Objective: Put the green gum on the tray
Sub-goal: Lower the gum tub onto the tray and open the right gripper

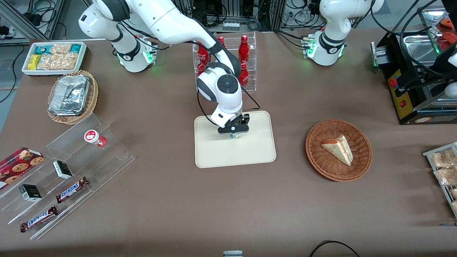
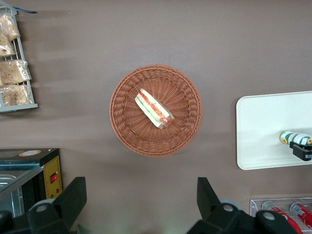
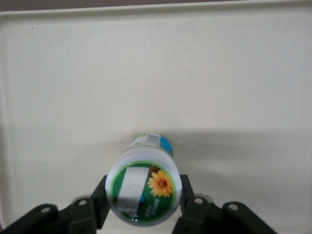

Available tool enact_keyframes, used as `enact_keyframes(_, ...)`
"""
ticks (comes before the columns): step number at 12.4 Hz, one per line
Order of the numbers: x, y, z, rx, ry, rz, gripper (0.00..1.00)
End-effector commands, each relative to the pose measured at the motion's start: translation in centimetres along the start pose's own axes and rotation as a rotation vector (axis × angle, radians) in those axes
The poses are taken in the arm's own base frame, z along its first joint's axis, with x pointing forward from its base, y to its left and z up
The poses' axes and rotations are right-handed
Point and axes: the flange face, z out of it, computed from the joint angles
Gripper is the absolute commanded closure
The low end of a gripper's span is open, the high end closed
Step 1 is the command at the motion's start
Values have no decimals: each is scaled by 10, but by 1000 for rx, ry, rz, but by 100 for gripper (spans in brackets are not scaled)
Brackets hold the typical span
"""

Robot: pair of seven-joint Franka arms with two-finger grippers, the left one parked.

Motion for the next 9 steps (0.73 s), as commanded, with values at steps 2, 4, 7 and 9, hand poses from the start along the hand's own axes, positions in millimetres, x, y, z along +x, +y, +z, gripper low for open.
enact_keyframes(2, 2, -2, 2, 5, 16, 16, 100)
enact_keyframes(4, 1, -1, 5, 2, 13, 17, 91)
enact_keyframes(7, 4, 1, 4, 1, 11, 20, 0)
enact_keyframes(9, 6, 3, 3, 0, 8, 27, 0)
